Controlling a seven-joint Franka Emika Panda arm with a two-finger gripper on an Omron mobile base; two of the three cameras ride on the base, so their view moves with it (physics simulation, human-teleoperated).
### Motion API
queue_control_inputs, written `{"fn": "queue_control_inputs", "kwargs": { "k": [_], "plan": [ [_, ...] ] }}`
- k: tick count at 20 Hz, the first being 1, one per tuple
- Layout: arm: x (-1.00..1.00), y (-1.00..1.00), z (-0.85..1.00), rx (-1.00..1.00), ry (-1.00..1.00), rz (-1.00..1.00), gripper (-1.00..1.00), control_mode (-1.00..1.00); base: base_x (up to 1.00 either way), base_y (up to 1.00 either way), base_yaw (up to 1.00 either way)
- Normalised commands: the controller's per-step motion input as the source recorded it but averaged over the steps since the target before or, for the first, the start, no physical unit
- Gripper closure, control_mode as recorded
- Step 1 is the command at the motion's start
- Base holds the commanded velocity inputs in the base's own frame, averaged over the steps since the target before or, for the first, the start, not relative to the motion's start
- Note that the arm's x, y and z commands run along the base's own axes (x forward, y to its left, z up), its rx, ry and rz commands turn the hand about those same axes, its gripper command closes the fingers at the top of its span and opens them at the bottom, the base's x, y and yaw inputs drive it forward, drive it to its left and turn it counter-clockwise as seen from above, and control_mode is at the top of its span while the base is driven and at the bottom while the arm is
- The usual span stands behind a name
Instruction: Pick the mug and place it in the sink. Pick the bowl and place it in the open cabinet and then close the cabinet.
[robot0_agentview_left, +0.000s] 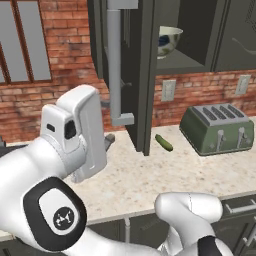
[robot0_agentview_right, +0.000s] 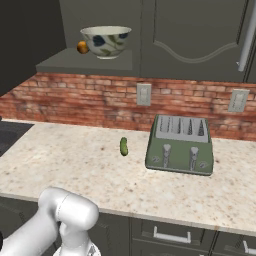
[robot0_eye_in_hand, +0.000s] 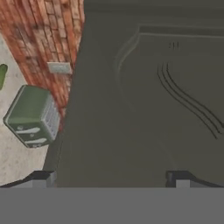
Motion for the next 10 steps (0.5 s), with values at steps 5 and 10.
{"fn": "queue_control_inputs", "kwargs": {
  "k": [5,10],
  "plan": [
    [0.14,-0.39,0.03,0.0,0.0,-0.07,-1.0,-1.0,0.0,0.0,0.0],
    [0.15,-0.49,0.04,0.0,0.0,-0.05,-1.0,-1.0,0.0,0.0,0.0]
  ]
}}
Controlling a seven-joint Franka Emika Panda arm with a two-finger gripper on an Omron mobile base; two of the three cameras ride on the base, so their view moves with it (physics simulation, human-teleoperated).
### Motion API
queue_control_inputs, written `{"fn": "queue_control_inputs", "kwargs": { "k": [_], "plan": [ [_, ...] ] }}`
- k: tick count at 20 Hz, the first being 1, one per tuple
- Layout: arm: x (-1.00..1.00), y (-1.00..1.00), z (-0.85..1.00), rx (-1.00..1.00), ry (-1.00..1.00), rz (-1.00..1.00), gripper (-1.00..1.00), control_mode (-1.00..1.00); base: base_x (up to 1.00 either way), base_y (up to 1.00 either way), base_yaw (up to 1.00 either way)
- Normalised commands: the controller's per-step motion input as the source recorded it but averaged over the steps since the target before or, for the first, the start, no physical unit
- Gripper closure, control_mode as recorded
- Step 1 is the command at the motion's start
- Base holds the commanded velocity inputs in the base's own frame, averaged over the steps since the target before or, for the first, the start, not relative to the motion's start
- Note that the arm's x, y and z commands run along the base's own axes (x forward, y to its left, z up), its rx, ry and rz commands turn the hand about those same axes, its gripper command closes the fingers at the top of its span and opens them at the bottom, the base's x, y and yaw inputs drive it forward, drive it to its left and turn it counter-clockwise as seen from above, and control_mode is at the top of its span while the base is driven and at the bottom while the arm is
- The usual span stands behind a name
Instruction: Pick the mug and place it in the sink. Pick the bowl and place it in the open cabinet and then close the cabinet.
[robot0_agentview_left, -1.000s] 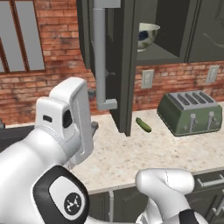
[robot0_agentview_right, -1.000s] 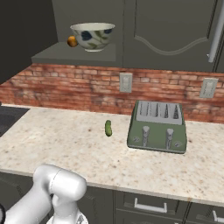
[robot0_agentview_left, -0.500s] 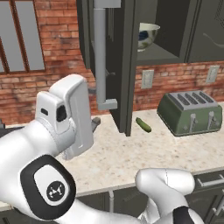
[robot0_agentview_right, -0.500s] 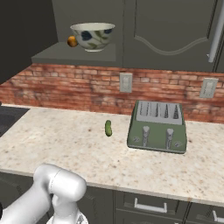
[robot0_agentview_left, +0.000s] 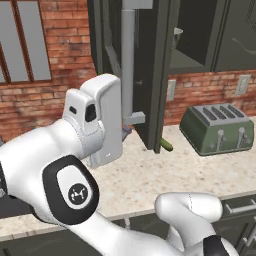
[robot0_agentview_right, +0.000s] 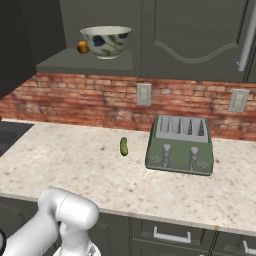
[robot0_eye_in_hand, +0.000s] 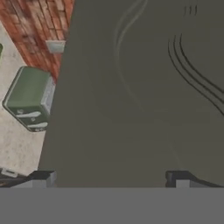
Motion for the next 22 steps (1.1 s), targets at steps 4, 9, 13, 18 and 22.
{"fn": "queue_control_inputs", "kwargs": {
  "k": [4,9,13,18,22],
  "plan": [
    [0.12,-0.62,0.03,0.0,0.0,-0.01,-1.0,-1.0,0.0,0.0,0.0],
    [0.06,-0.7,0.04,0.0,0.0,0.0,-1.0,-1.0,0.0,0.0,0.0],
    [0.08,-0.75,0.06,0.0,0.0,0.0,-1.0,-1.0,0.0,0.0,0.0],
    [0.16,-0.68,0.08,0.0,0.0,0.0,-1.0,-1.0,0.0,0.0,0.0],
    [0.25,-0.63,0.12,-0.02,0.0,0.0,-1.0,-1.0,0.0,0.0,0.0]
  ]
}}
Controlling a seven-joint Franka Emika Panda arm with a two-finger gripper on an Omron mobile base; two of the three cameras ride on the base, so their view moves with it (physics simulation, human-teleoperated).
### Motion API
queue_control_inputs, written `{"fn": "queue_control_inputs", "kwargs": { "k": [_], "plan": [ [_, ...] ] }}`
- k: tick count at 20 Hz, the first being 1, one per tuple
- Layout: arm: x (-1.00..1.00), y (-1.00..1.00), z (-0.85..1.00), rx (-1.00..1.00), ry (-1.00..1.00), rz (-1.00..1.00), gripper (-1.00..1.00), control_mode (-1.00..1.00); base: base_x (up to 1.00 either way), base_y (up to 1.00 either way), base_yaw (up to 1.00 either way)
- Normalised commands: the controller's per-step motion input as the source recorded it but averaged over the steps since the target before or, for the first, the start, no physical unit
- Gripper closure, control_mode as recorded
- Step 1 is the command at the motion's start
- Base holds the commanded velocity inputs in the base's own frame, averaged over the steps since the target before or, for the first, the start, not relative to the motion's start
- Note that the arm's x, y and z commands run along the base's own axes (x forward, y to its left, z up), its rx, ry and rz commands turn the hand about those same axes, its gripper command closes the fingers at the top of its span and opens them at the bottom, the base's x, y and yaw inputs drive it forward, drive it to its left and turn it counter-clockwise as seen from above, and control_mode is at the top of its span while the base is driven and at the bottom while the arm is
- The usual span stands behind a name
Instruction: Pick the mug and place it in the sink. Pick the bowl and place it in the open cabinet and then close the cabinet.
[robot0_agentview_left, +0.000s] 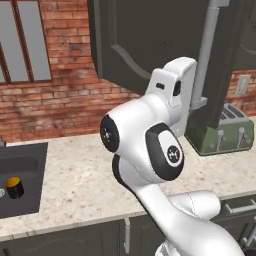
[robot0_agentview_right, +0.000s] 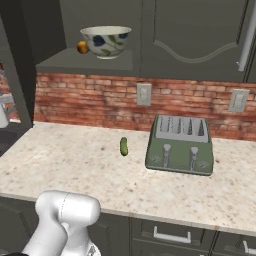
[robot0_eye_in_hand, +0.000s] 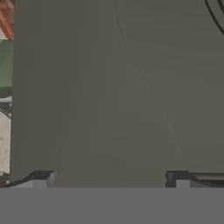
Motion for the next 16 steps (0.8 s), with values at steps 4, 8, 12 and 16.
{"fn": "queue_control_inputs", "kwargs": {
  "k": [4,8,12,16],
  "plan": [
    [0.38,-0.52,0.12,-0.03,0.0,0.0,-1.0,-1.0,0.0,0.0,0.0],
    [0.45,-0.45,0.07,-0.02,0.0,0.0,-1.0,-1.0,0.0,0.0,0.0],
    [0.49,-0.37,0.02,-0.01,0.0,0.03,-1.0,-1.0,0.0,0.0,0.0],
    [0.4,-0.27,0.03,-0.01,0.0,0.05,-1.0,-1.0,0.0,0.0,0.0]
  ]
}}
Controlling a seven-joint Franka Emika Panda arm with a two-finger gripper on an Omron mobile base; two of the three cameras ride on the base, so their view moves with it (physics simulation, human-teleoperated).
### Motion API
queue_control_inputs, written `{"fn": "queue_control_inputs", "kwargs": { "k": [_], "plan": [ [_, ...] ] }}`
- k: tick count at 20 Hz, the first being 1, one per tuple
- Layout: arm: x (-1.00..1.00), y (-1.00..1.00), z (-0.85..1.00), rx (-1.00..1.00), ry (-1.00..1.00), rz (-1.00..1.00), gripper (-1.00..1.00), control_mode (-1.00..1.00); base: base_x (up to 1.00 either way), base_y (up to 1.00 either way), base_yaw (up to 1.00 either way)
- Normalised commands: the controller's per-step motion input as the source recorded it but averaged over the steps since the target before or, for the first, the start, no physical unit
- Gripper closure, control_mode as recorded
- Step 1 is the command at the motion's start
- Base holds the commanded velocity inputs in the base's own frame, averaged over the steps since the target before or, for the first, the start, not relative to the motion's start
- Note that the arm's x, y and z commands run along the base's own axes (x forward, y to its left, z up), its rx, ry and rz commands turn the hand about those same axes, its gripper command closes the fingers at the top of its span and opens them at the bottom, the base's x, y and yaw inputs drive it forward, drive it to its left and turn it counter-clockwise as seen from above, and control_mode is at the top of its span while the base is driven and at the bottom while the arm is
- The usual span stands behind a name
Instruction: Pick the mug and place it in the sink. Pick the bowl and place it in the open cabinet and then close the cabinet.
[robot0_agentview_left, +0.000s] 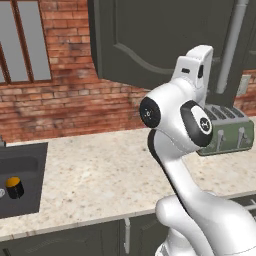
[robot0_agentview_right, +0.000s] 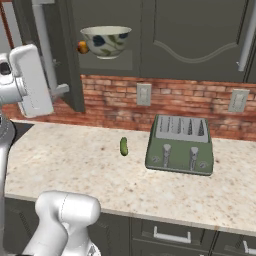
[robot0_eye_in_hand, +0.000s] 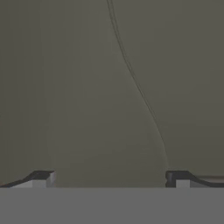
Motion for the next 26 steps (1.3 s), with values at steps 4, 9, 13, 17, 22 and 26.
{"fn": "queue_control_inputs", "kwargs": {
  "k": [4,9,13,17,22,26],
  "plan": [
    [0.33,-0.23,0.03,0.0,0.0,0.07,-1.0,-1.0,0.0,0.0,0.0],
    [0.27,-0.29,0.05,0.0,0.0,0.1,-1.0,-1.0,0.0,0.0,0.0],
    [0.15,-0.3,0.06,0.0,0.0,0.13,-1.0,-1.0,0.0,0.0,0.0],
    [0.18,-0.3,0.02,0.0,0.0,0.13,-1.0,-1.0,0.0,0.0,0.0],
    [0.26,-0.26,0.0,0.0,0.0,0.12,-1.0,-1.0,0.0,0.0,0.0],
    [0.32,-0.25,0.0,0.0,0.0,0.16,-1.0,-1.0,0.0,0.0,0.0]
  ]
}}
